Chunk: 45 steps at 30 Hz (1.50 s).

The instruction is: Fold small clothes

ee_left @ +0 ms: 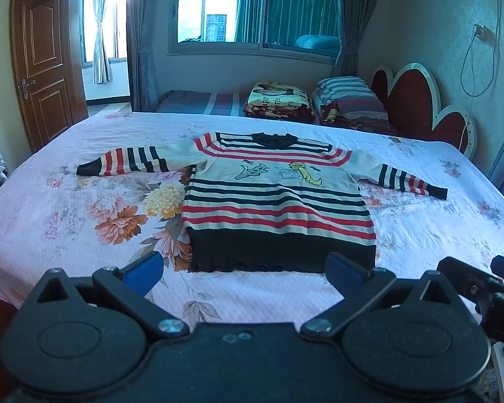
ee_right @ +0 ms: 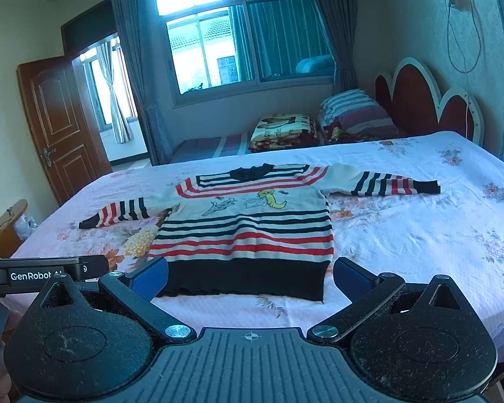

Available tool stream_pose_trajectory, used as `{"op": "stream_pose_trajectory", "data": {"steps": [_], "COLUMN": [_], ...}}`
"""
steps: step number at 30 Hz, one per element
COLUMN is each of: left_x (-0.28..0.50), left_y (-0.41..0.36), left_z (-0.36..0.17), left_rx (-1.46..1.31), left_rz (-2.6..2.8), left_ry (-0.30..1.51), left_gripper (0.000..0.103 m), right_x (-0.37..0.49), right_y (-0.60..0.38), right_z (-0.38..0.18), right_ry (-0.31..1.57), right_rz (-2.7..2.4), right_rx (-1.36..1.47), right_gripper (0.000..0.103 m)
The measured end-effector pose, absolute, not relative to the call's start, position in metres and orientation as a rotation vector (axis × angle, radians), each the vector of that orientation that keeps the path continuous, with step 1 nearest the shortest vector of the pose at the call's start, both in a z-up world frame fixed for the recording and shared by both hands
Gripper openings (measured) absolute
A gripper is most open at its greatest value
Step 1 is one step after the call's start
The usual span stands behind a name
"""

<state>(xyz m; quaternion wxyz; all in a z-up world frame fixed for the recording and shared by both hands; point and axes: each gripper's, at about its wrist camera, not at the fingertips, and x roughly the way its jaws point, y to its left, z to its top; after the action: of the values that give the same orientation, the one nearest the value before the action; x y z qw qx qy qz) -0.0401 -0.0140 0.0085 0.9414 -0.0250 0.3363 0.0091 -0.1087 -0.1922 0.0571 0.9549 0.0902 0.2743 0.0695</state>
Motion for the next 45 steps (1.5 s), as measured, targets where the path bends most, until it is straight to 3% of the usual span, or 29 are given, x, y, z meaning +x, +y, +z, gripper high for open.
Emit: {"op": "stream_pose_trajectory", "data": {"steps": [45], "left_x": [-0.032], "left_y": [-0.012], "left_z": [0.007], "left_rx": [-0.039], "left_rz": [0.04], "left_ry": [0.678], "left_gripper": [0.103], "right_x": [-0.097], "right_y": [-0.194], "right_z": [0.053], "right_ry": [0.56], "right_rz": [0.13], "right_rx": [0.172], "right_gripper": [0.103]}}
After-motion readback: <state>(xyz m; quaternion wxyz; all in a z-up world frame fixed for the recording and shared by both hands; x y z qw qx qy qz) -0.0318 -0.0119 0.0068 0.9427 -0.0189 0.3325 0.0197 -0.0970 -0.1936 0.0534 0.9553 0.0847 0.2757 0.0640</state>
